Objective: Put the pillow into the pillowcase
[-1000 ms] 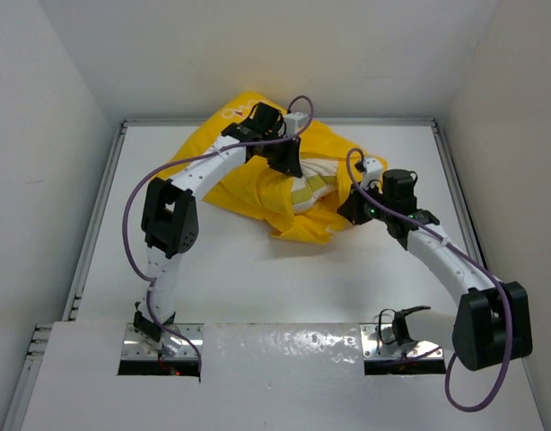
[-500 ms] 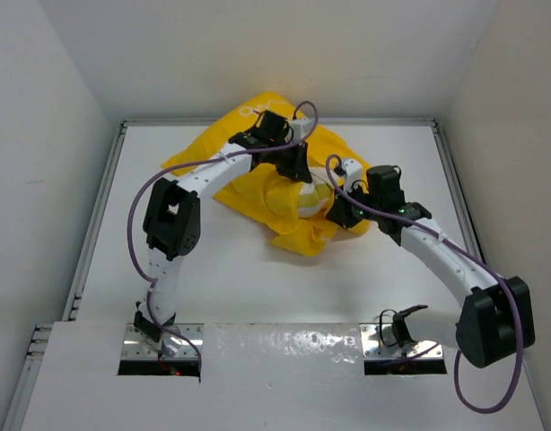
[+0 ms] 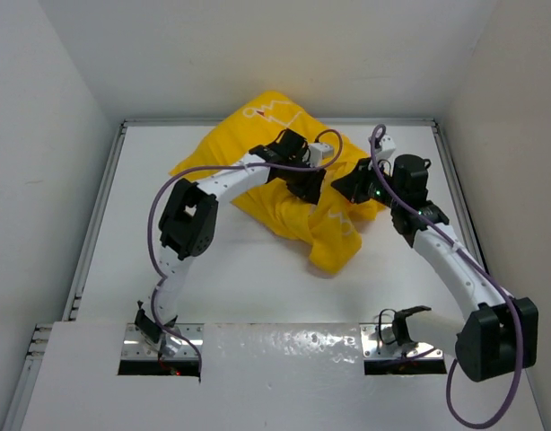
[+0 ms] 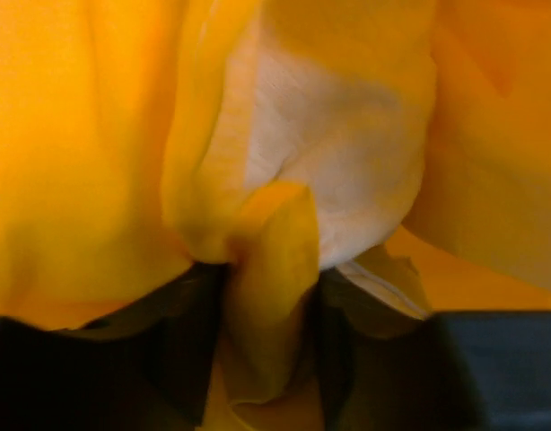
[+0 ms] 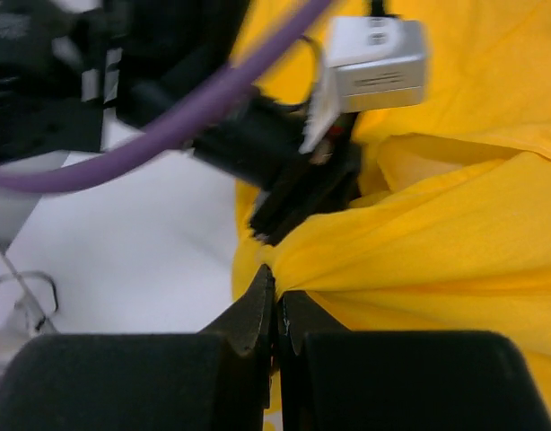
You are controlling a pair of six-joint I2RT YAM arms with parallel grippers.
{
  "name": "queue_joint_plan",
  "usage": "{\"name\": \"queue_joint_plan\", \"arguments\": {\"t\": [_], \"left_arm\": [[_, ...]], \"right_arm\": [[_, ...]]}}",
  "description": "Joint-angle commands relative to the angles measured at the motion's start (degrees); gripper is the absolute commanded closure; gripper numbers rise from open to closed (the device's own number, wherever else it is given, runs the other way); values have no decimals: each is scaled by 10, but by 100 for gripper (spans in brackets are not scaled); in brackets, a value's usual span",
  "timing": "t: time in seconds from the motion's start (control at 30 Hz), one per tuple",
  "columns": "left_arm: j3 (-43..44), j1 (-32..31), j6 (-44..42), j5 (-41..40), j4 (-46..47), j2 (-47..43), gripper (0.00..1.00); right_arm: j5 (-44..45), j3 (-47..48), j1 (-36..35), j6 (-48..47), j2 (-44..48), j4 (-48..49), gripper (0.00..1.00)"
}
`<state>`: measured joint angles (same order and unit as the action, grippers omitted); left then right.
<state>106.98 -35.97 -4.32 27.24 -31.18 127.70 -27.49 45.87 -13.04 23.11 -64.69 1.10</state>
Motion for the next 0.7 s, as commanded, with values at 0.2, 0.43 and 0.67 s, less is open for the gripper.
{"name": "queue_joint_plan", "arguments": {"t": [0.2,0.43,0.67], "left_arm": [[244,54,-50,-3,-146,-34,0],[210,112,-62,-144,-94,-133,0],[-2,143,-97,-280,-117,-130,0]], "right_arm": [[212,179,12,73,-166,-54,100],[287,349,-24,42,-313,-193,41],[440,418,-35,1,-299,-364,1]]}}
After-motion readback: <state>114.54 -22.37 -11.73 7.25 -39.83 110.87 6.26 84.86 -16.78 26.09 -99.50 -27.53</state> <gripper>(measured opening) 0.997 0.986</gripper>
